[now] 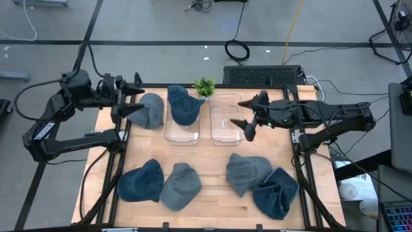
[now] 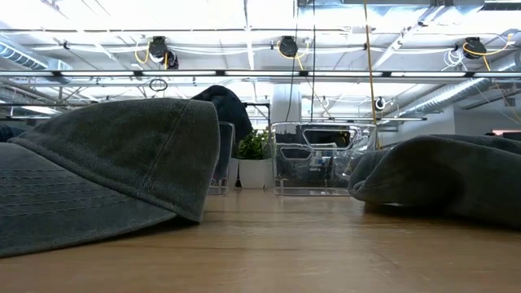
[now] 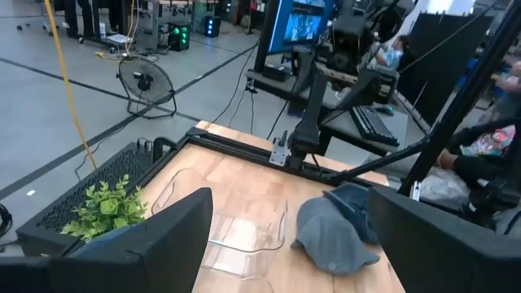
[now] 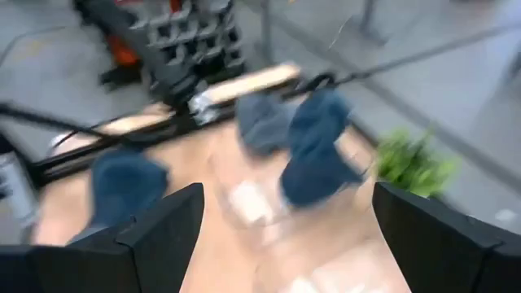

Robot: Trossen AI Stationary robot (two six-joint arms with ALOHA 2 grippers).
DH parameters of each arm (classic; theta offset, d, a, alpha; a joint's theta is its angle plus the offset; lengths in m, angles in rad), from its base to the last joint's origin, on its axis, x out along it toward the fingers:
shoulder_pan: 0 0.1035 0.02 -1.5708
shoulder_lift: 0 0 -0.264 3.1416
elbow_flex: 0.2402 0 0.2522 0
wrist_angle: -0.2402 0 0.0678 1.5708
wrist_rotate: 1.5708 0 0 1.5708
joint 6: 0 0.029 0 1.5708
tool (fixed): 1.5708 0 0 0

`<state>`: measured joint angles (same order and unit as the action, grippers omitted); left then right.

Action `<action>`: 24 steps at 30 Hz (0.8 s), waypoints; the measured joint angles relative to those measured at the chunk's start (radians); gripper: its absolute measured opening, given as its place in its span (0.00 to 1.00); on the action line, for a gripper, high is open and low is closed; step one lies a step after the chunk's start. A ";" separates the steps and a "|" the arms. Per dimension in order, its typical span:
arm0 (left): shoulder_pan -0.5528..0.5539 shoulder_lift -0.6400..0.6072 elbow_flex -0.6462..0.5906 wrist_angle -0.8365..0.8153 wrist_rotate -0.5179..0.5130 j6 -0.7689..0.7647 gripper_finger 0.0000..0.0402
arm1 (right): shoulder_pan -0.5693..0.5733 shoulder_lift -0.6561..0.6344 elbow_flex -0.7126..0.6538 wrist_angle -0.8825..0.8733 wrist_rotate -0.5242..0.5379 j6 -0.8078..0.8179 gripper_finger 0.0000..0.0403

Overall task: Pick & Place hat
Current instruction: Put the right blue cap into the left transparent bin

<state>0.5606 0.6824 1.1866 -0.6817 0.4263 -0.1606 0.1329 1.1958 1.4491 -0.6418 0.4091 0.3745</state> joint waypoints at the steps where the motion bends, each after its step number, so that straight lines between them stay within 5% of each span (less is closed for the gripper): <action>1: 0.000 0.000 0.000 0.000 0.000 0.000 0.84 | 0.004 -0.002 0.004 -0.037 -0.033 0.030 0.86; 14: 0.000 0.004 0.000 -0.001 -0.008 -0.029 0.80 | 0.172 -0.001 0.067 -0.443 -0.419 0.401 0.86; 24: 0.000 0.004 0.000 -0.002 -0.008 -0.114 0.81 | 0.380 0.032 0.067 -0.599 -0.518 0.412 0.86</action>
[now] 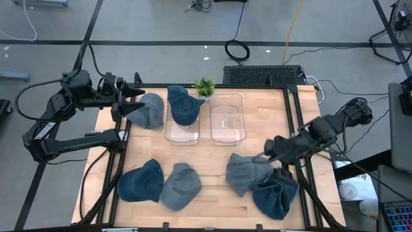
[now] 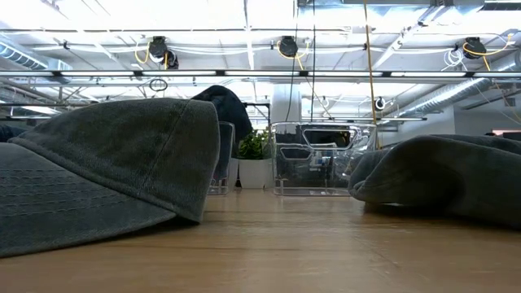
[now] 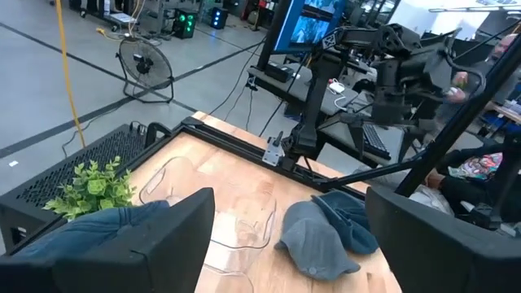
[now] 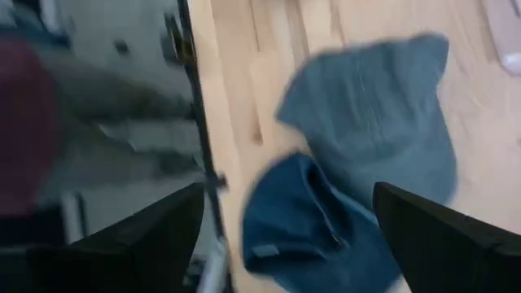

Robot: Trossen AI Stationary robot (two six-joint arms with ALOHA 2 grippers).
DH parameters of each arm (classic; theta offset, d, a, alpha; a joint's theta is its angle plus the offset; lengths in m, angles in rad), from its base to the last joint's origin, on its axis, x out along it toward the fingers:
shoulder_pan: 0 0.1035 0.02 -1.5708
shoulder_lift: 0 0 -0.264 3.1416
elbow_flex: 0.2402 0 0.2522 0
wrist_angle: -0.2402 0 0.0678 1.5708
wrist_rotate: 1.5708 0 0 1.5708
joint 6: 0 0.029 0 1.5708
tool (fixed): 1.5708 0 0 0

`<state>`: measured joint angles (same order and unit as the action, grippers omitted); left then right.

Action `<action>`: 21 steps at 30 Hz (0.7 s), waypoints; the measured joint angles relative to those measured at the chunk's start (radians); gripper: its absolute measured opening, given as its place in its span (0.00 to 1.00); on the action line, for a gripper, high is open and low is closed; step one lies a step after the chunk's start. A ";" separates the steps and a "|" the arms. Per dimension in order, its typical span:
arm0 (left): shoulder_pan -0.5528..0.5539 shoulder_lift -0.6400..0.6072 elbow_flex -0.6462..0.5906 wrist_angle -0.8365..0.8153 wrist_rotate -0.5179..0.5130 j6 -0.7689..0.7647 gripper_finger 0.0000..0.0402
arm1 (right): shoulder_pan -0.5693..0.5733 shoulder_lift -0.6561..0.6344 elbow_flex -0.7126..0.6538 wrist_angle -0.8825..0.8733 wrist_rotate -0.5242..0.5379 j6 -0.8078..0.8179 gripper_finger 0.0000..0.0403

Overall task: Pick & Place hat
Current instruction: Put the right blue cap into the left transparent bin

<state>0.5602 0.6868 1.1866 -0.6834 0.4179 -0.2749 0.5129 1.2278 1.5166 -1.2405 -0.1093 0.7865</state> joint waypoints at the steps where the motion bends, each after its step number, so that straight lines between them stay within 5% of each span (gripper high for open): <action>1: 0.000 0.000 0.000 0.000 0.000 0.003 0.80 | 0.012 0.000 0.000 -0.020 0.000 -0.026 0.86; 21: 0.000 0.000 0.000 0.000 0.000 0.018 0.78 | 0.017 0.028 -0.099 -0.072 -0.001 -0.488 0.86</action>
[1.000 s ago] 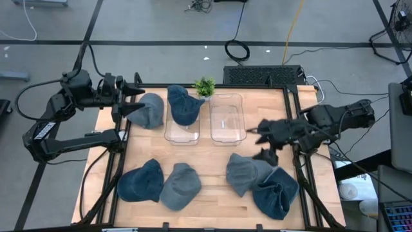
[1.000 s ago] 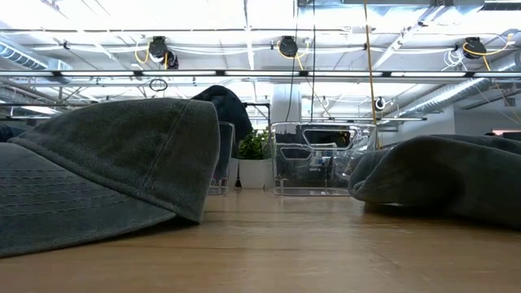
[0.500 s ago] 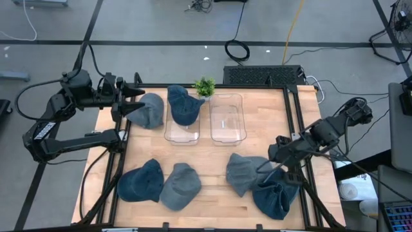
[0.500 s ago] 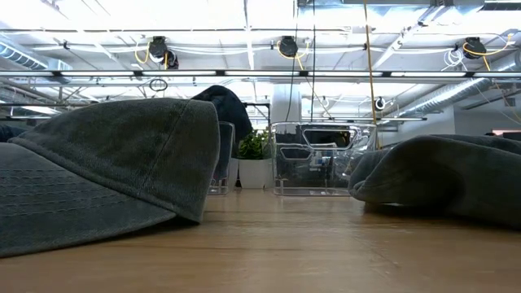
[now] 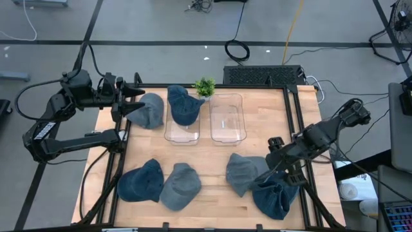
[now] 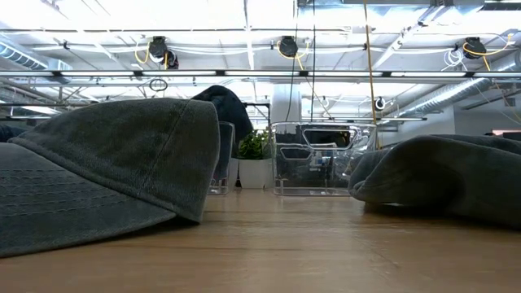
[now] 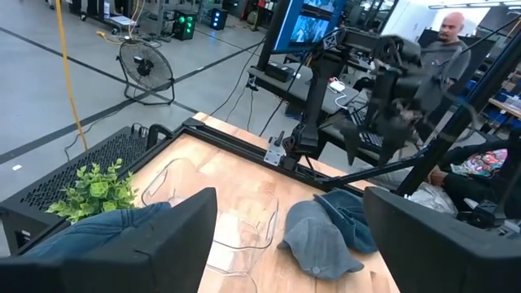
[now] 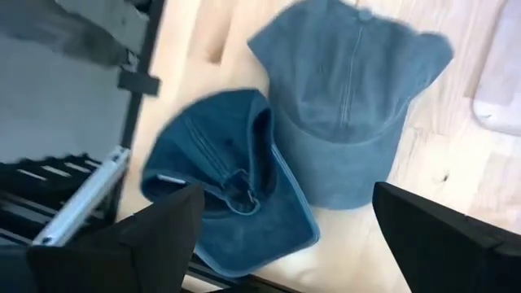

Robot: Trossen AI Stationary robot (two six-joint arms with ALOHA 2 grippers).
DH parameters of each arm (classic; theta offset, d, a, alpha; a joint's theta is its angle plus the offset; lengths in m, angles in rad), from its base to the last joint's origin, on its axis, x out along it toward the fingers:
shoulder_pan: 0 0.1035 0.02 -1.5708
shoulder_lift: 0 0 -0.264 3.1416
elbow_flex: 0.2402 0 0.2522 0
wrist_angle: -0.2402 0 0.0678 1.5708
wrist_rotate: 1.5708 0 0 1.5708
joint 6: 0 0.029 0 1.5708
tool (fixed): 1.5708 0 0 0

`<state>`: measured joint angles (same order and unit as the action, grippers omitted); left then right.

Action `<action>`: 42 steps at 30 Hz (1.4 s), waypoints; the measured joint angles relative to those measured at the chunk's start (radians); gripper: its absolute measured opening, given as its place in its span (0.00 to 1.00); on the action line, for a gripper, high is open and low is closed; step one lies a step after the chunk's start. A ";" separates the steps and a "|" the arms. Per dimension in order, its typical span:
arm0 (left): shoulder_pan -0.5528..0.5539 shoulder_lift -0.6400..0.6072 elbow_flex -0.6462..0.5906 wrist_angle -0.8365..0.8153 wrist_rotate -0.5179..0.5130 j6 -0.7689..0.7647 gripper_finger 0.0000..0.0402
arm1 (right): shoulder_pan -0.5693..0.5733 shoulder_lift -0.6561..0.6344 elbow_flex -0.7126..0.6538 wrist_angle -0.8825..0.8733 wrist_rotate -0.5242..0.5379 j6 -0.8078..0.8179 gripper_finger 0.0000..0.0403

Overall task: Pick & Place hat
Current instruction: Put the right blue cap into the left transparent bin

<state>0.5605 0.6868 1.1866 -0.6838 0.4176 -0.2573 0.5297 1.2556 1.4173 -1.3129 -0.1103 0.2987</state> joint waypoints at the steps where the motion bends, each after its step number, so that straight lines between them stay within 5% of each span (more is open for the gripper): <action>1: 0.000 0.000 0.000 0.000 0.000 0.000 0.77 | 0.000 0.004 -0.021 0.011 -0.007 -0.007 0.86; 10: 0.000 0.000 0.000 0.000 0.000 0.000 0.74 | 0.002 0.013 -0.227 0.263 -0.050 -0.127 0.86; 23: 0.000 0.000 0.000 0.000 0.000 -0.001 0.77 | 0.009 0.013 -0.504 0.406 -0.134 -0.296 0.86; 37: 0.000 0.000 0.000 -0.001 0.000 -0.014 0.73 | 0.016 0.012 -0.655 0.599 -0.205 -0.296 0.85; 42: 0.000 0.000 0.000 -0.001 0.000 -0.014 0.73 | 0.016 0.012 -0.666 0.607 -0.206 -0.304 0.76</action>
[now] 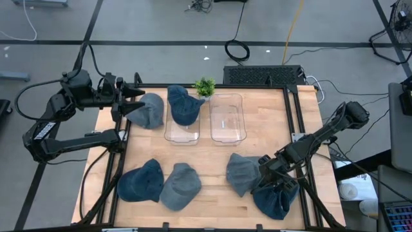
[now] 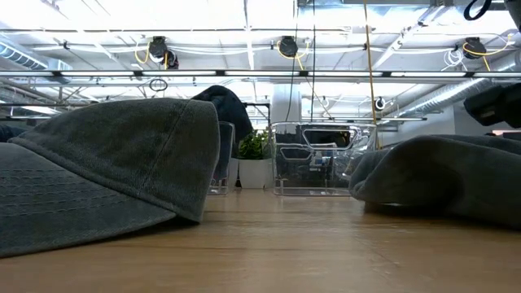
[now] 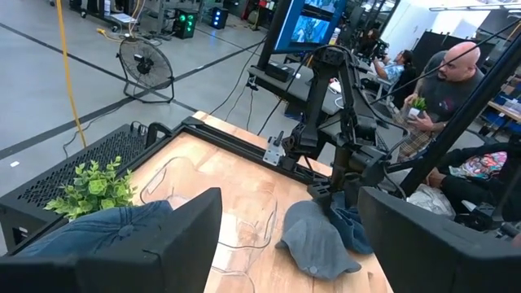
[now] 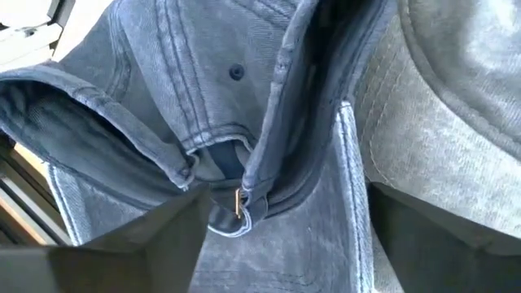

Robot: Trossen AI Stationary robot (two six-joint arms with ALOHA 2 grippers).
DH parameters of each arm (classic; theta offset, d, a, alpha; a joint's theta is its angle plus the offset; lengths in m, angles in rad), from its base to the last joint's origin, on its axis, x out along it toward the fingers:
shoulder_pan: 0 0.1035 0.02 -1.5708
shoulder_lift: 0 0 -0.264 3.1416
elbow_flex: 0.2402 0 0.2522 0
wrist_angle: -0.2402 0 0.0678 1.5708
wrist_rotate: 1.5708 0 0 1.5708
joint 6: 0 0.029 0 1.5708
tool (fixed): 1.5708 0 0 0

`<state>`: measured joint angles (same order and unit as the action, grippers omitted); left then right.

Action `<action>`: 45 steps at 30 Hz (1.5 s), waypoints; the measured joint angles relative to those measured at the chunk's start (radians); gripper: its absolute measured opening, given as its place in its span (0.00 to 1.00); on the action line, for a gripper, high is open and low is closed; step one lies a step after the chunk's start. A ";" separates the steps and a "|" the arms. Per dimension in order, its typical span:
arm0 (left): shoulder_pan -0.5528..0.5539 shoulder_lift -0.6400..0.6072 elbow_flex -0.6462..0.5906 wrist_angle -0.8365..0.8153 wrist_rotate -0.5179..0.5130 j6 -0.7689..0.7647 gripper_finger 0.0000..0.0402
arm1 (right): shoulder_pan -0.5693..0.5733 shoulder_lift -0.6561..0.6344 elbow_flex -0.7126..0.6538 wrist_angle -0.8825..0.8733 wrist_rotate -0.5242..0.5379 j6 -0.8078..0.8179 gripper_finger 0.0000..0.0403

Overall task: Pick & Place hat
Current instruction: Put the right blue cap into the left transparent bin

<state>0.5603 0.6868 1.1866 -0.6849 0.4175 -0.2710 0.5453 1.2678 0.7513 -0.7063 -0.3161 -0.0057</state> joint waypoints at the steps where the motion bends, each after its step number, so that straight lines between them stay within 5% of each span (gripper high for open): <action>1: 0.000 0.000 0.000 0.000 0.000 0.000 0.73 | 0.000 0.000 0.000 0.000 0.000 0.002 0.73; 17: 0.000 0.000 0.000 0.000 0.001 -0.028 0.73 | 0.000 0.000 0.000 -0.001 -0.008 -0.006 0.02; 28: 0.000 0.000 0.000 0.000 0.002 -0.099 0.70 | 0.000 -0.056 0.109 -0.031 -0.092 0.096 0.01; 39: 0.000 0.015 0.000 0.002 0.001 -0.072 0.73 | -0.034 -0.157 0.418 -0.231 0.296 0.143 0.00; 45: 0.000 0.034 0.000 0.002 0.001 -0.063 0.73 | -0.052 -0.179 0.505 -0.171 0.586 0.151 0.00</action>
<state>0.5604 0.7206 1.1870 -0.6827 0.4183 -0.3341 0.4934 1.0886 1.2563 -0.8769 0.2704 0.1450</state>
